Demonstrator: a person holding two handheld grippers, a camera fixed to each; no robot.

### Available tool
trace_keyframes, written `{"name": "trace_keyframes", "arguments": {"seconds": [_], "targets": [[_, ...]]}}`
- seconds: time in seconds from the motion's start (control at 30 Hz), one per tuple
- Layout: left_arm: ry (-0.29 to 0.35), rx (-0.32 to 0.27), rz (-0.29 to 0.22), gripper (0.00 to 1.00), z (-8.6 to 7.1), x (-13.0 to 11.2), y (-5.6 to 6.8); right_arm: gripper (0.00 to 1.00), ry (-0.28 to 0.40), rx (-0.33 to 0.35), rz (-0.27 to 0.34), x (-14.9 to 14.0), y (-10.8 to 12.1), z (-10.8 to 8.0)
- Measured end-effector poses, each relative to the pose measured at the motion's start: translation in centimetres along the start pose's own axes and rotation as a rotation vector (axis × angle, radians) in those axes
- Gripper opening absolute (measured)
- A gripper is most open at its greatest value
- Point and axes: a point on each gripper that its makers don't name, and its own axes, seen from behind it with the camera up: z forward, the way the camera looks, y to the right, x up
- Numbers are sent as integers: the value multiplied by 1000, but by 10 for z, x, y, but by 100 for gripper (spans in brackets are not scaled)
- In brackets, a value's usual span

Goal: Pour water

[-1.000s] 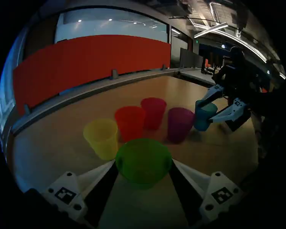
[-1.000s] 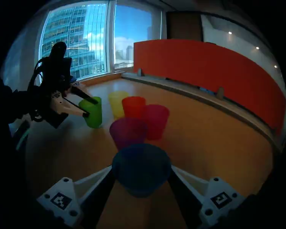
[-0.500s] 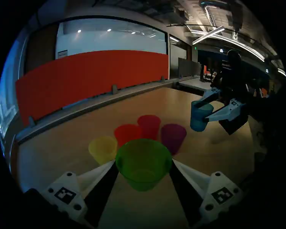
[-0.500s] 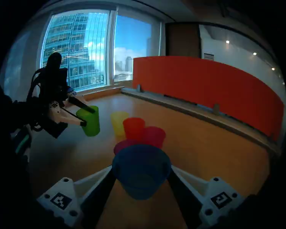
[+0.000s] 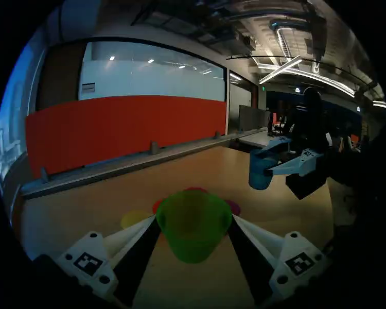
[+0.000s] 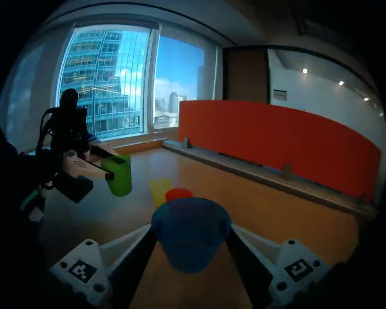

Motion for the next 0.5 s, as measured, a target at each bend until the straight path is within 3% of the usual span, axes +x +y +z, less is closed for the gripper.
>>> {"name": "trace_keyframes", "arguments": {"seconds": [0.5], "targets": [[133, -32, 0, 88, -12, 42, 16, 90, 100, 10, -20, 53, -6, -1]]}}
